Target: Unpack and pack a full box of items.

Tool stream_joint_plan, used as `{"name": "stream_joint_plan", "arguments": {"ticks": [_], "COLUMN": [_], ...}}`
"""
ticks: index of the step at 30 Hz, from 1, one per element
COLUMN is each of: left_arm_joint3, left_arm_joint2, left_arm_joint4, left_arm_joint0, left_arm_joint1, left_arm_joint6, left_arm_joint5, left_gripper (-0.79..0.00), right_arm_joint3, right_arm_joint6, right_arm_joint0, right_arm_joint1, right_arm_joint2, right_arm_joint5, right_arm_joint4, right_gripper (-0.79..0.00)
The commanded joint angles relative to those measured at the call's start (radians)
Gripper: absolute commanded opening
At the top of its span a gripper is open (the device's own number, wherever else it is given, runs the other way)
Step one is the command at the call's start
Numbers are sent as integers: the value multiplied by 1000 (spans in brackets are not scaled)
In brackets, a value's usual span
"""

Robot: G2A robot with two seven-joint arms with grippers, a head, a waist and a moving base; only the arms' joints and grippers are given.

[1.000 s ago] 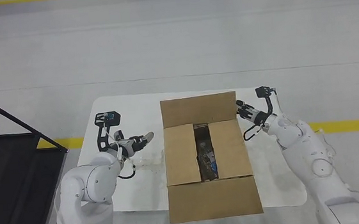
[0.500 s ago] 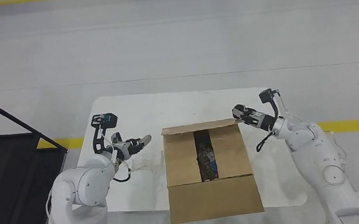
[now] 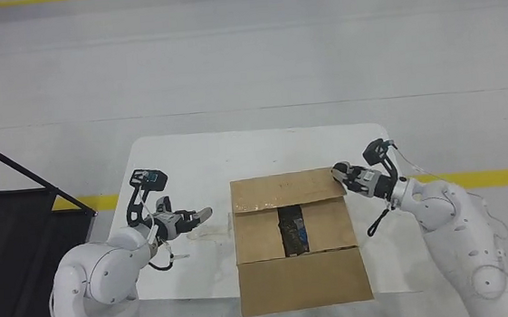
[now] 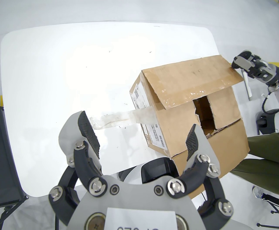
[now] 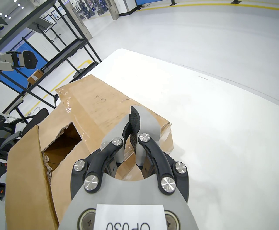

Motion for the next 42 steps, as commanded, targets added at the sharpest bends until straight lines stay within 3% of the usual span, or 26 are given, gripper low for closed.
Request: {"name": "stream_joint_plan", "arguments": {"ticks": [1,3,8,14,29,36,42], "left_arm_joint3": [0,-5,-43,-56,-42,-21,22], "left_arm_joint2": [0,4,-7,-12,-8,50,129], "left_arm_joint4": [0,19,146,243,212,363,497], "left_arm_joint0": [0,6,87,254,279,367,396], "left_arm_joint1": [0,2,26,48,48,61,69], "left_arm_joint6": [0,21,34,117,147,277,378], "left_arm_joint5": [0,-26,-242,-467,-465,-520,-533], "left_gripper": [0,0,0,0,0,0,0], "right_arm_joint3": [-51,-94,-160,-207,-222,-227,-226], "right_arm_joint6": [-28,-39,-66,-119,-105,-112,-116], "right_arm_joint0": [-32,-57,-101,-123,-129,-130,-129], "right_arm_joint1": [0,0,-1,-5,-9,-8,-6], "right_arm_joint2": [-5,-12,-26,-57,-134,-136,-141], "right_arm_joint5": [42,69,145,248,319,332,337], "right_arm_joint4": [-13,-20,-36,-85,-152,-141,-136], "right_gripper": [-785,-785,-785,-785,-785,-785,-785]}}
